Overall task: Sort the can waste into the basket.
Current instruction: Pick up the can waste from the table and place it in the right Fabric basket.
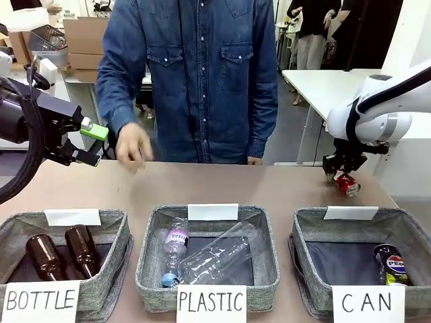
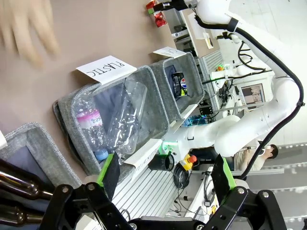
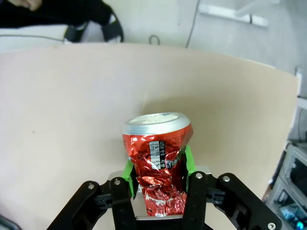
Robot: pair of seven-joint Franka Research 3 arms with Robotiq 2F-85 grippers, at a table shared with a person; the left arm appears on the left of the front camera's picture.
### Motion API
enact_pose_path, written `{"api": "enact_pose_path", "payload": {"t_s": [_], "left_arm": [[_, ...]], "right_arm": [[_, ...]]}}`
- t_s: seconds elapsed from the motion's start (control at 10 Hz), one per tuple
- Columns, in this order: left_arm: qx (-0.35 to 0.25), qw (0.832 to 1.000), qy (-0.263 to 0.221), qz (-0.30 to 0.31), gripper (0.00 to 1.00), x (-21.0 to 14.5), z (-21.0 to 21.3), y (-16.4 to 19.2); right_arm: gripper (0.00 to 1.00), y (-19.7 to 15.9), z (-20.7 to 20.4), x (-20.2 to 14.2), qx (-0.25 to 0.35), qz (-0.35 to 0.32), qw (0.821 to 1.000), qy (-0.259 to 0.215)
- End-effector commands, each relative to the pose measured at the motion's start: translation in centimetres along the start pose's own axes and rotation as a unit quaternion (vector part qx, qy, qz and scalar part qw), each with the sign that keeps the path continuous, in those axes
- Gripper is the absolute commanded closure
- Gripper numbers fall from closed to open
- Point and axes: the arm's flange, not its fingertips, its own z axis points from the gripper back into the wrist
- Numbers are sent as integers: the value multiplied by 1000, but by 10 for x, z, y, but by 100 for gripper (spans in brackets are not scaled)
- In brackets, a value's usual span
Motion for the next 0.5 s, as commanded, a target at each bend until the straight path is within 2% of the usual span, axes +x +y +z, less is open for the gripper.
{"api": "enact_pose_path", "payload": {"t_s": [0.0,0.1,0.2,0.3,0.4], "left_arm": [[-1,1000,5,-1,0,-2,1,-1],[-1,1000,5,-1,0,-2,1,-1],[-1,1000,5,-1,0,-2,1,-1],[-1,1000,5,-1,0,-2,1,-1],[-1,1000,5,-1,0,-2,1,-1]], "right_arm": [[99,-7,73,-21,73,43,996,-25],[99,-9,122,-43,110,62,992,-16],[99,-7,158,-70,110,82,990,12],[99,2,195,-113,136,123,983,30],[99,9,215,-151,154,191,968,58]]}}
